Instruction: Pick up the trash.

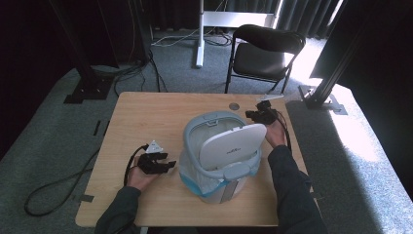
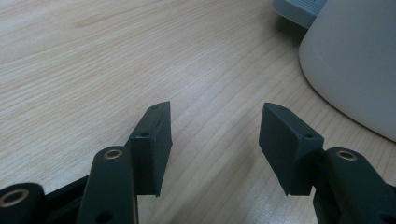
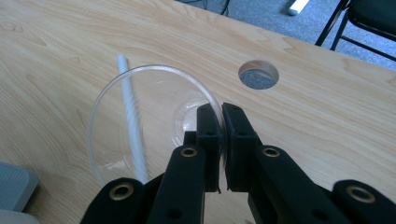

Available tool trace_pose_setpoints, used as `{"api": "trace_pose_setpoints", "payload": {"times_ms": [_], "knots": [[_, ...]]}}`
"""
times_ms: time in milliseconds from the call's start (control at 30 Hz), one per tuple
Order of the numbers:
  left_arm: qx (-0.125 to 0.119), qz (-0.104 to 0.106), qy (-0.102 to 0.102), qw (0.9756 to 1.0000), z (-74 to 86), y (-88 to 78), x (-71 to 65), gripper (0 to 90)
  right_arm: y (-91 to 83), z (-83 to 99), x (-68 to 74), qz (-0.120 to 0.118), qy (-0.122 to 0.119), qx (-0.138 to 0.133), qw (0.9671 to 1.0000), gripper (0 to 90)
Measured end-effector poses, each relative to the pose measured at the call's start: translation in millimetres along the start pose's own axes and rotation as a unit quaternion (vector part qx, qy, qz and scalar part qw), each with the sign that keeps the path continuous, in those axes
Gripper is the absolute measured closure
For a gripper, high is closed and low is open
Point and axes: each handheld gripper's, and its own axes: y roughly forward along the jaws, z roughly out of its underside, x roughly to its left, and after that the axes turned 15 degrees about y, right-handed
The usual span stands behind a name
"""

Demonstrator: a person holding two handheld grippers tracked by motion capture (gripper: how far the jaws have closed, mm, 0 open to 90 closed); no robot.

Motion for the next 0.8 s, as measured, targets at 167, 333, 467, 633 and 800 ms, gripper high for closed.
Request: {"api": "trace_pose_setpoints", "payload": {"times_ms": [167, 333, 467, 633, 800], "knots": [[0.000, 0.002, 0.002, 1.0000, 0.1, 1.4, -0.8, 44.4, -7.8, -2.1, -0.1, 0.000, -0.003, -0.007, 1.0000, 86.2], [0.002, 0.003, 0.002, 1.0000, 0.4, 2.5, -0.7, 44.4, -17.3, -4.5, -0.3, -0.006, -0.002, -0.016, 0.9998, 86.2], [0.002, 0.003, 0.004, 1.0000, 0.9, 3.4, 0.0, 44.3, -24.7, -6.0, -0.4, -0.008, 0.000, -0.023, 0.9997, 86.1], [0.003, 0.004, 0.004, 1.0000, 0.9, 4.4, 0.0, 44.0, -34.5, -8.5, 0.1, -0.014, -0.001, -0.036, 0.9992, 86.1], [0.002, 0.005, 0.004, 1.0000, 1.0, 4.4, 0.2, 44.0, -42.4, -11.3, 1.8, -0.014, -0.005, -0.042, 0.9990, 86.1]]}}
